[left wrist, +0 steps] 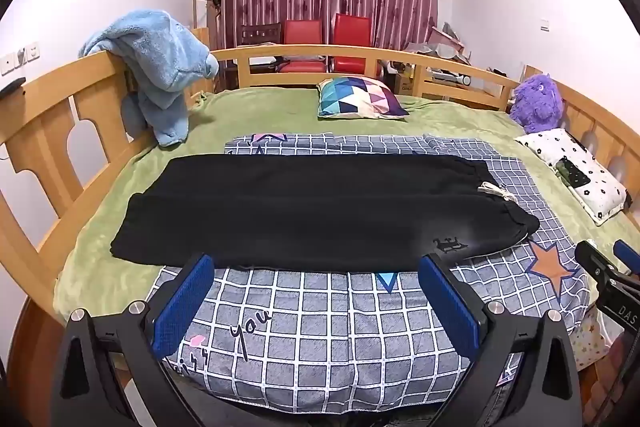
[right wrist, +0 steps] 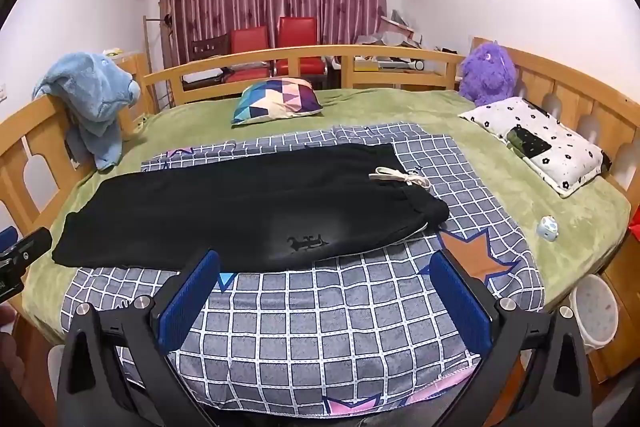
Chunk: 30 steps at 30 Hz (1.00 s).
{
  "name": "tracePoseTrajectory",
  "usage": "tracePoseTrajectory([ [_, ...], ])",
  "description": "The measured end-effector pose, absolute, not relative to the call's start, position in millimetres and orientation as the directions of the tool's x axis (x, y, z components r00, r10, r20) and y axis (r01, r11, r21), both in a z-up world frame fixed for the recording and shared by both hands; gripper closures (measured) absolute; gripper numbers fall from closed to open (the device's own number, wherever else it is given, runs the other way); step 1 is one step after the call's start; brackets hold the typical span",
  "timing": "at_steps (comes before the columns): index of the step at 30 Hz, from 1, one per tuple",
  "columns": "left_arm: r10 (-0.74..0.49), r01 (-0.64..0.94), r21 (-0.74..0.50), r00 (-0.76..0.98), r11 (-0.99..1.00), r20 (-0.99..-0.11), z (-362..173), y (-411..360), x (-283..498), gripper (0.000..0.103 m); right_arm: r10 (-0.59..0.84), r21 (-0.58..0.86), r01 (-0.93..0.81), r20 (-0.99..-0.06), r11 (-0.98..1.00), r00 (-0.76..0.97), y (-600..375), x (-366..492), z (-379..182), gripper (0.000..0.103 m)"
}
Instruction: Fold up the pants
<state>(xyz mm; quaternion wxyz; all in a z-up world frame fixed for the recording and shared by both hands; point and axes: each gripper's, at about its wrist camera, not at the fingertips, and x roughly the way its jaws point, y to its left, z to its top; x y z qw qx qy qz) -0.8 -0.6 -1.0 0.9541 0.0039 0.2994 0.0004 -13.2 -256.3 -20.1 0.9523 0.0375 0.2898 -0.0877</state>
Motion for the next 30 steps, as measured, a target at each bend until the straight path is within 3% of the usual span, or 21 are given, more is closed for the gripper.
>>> tracePoseTrajectory([
  [6,-0.035,0.003,-0.055,0.808,0.998,-0.588,-1,12,-2,0.0,-0.136,0.015,0.171,-0.541,0.985,0.83,-259,-18,-20,0.0],
  [30,-0.026,-0.027,-0.075,0.786,0.997,-0.618,-12,17,1,0.0,-0.139,-0.002,0.166,-0.559,0.986,0.817,-251,-9,-31,0.0],
])
